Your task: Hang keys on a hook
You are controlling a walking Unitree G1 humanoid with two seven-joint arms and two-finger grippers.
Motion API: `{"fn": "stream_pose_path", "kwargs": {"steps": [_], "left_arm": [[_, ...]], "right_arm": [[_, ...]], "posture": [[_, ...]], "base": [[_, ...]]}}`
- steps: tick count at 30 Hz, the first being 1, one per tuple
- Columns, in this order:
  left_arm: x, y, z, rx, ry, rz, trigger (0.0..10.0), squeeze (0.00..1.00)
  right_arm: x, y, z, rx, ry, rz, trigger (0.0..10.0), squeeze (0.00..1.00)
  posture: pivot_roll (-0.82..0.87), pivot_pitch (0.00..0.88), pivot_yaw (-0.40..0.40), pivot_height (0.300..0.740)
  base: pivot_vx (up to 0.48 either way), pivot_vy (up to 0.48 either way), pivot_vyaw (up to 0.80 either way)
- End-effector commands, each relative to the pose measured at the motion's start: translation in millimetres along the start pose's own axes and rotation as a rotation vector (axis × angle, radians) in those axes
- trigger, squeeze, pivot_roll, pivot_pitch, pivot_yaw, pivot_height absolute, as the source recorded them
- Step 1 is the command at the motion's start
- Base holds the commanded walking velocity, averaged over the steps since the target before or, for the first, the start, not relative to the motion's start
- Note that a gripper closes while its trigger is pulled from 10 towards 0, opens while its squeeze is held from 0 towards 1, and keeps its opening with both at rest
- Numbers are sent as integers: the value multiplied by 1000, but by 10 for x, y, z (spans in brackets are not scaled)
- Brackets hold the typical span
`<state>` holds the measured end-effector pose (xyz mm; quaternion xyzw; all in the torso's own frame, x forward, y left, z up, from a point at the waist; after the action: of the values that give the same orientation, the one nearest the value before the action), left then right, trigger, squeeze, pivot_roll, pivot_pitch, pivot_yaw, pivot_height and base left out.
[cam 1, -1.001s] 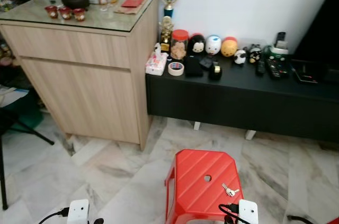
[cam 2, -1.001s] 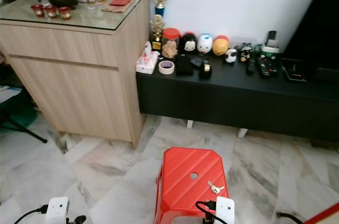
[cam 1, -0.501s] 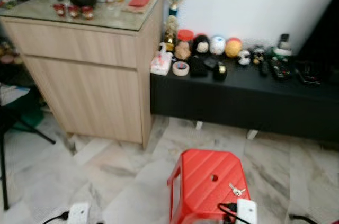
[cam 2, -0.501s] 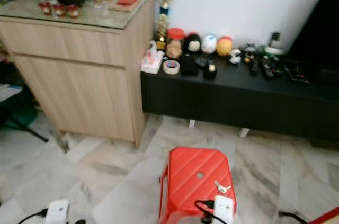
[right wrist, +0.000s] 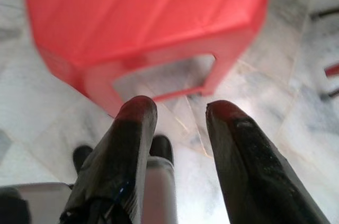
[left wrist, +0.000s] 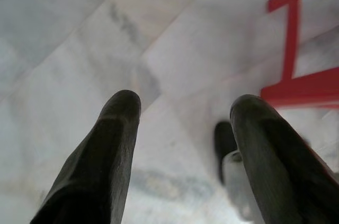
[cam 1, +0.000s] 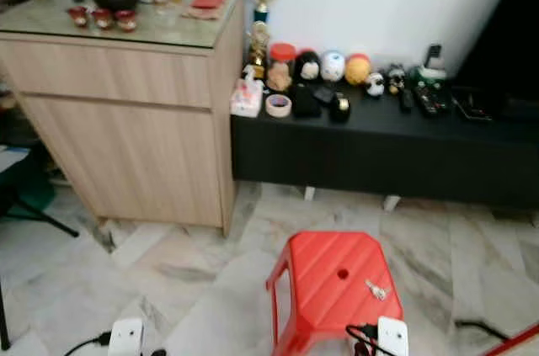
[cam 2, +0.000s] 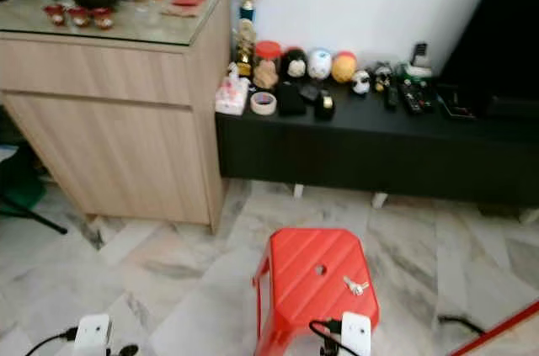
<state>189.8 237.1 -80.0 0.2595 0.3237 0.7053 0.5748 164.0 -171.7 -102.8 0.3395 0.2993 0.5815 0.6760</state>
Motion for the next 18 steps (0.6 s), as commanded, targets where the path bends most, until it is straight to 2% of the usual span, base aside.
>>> {"fn": "stream_pose_path", "kwargs": {"steps": [1,8,18], "left_arm": [[-10,18,-90,25,-21,4,10000,0],[-33,13,-84,20,-21,2,10000,0],[-29,13,-76,16,-16,5,10000,0]], "right_arm": [[15,-8,45,-17,-5,2,10000,0],[14,-8,44,-16,-4,2,10000,0],[13,-7,45,-20,-5,0,10000,0]], "posture": [[3,0,-43,740],[4,0,-43,740],[3,0,-43,740]], "base": [[0,-405,0],[0,-447,0],[0,0,0]]}}
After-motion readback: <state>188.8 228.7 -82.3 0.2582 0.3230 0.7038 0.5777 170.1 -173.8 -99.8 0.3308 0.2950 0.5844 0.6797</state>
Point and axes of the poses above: a point about 5 cm out from each wrist's last joint towards the gripper, its own y axis pointing back from the gripper into the wrist, its own z axis along the axis of the wrist's last joint, x = y × z, the point moved 1 cm from there along -y, pointing out of the wrist towards the gripper, and after that the axes turned 5 degrees about y, right-handed, at the moved point
